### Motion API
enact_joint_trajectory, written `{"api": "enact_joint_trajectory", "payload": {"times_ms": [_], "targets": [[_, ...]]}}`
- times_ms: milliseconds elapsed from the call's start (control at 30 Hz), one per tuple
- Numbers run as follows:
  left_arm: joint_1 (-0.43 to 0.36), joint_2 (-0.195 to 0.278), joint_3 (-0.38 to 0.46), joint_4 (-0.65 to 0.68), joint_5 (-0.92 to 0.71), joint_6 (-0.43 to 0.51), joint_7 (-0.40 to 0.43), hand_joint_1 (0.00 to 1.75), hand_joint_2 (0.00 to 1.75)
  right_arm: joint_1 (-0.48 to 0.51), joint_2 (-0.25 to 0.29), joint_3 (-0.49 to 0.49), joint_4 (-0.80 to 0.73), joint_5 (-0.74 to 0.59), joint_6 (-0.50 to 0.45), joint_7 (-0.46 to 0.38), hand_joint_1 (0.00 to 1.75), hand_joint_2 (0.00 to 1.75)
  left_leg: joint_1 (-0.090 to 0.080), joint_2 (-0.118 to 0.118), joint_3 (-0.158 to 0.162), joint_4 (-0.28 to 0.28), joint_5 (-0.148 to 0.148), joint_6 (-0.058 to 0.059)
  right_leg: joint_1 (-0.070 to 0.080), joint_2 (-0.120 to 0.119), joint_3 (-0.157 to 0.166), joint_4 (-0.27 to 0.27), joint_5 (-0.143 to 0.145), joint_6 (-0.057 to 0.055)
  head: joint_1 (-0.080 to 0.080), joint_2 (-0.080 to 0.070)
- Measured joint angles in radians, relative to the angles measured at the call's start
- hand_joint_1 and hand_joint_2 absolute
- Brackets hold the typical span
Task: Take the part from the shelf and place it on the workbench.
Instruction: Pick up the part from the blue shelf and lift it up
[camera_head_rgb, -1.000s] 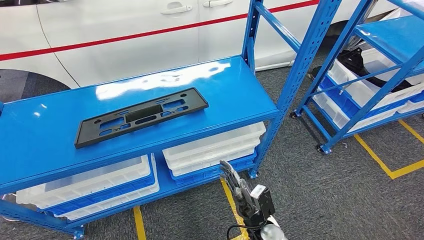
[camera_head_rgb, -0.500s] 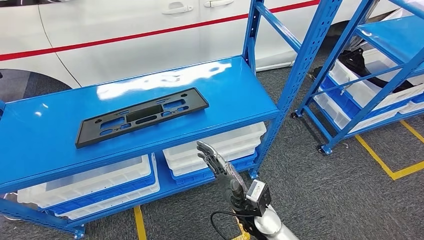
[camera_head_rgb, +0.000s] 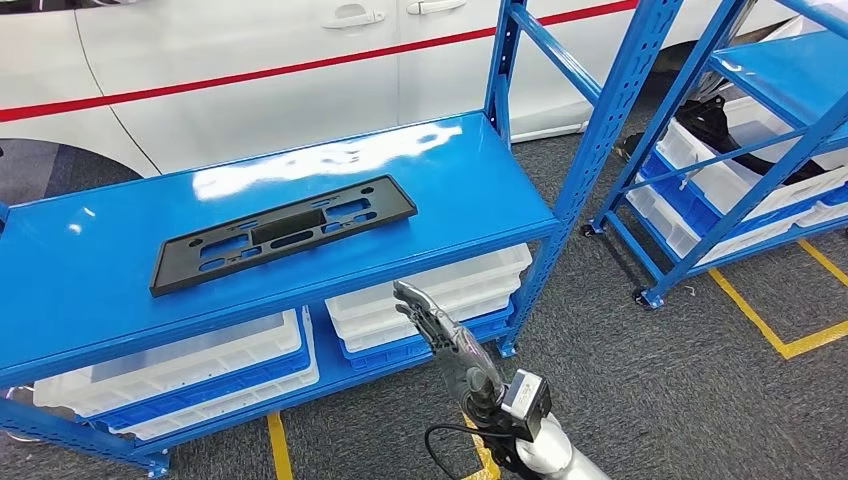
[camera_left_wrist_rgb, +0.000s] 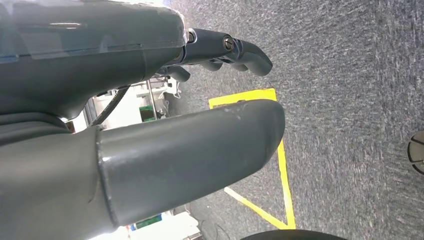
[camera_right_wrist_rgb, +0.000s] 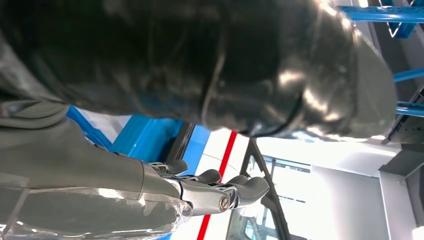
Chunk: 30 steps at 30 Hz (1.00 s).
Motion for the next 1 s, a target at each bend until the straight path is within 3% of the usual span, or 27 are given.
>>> {"api": "enact_joint_trajectory", "payload": {"times_ms": [400,533,1000], "targets": [[0.0,0.0,0.0,0.0,0.001,-0.004,0.002,0.0,0.0,0.0,-0.007,0.002,-0.002,0.0,0.0,-0.001,0.0,0.0,0.0,0.0,0.0,0.0,0.0,0.0,0.0,0.0,0.0,0.0,0.0,0.0,0.0,0.0],[0.0,-0.001,0.0,0.0,0.009,-0.017,0.018,0.0,0.0,0.0,-0.008,0.003,-0.002,0.0,0.004,-0.007,0.0,1.75,0.0,0.0,0.0,0.0,0.0,0.0,0.0,0.0,0.0,0.0,0.0,0.0,0.0,0.0],[-0.003,-0.005,-0.014,0.0,-0.038,-0.038,0.026,0.0,0.0,0.014,-0.01,0.0,-0.006,-0.007,0.004,-0.016,0.0,1.75,0.0,0.0,0.001,0.0,0.0,0.0,0.0,0.0,0.0,0.0,0.0,0.0,0.0,0.0]]}}
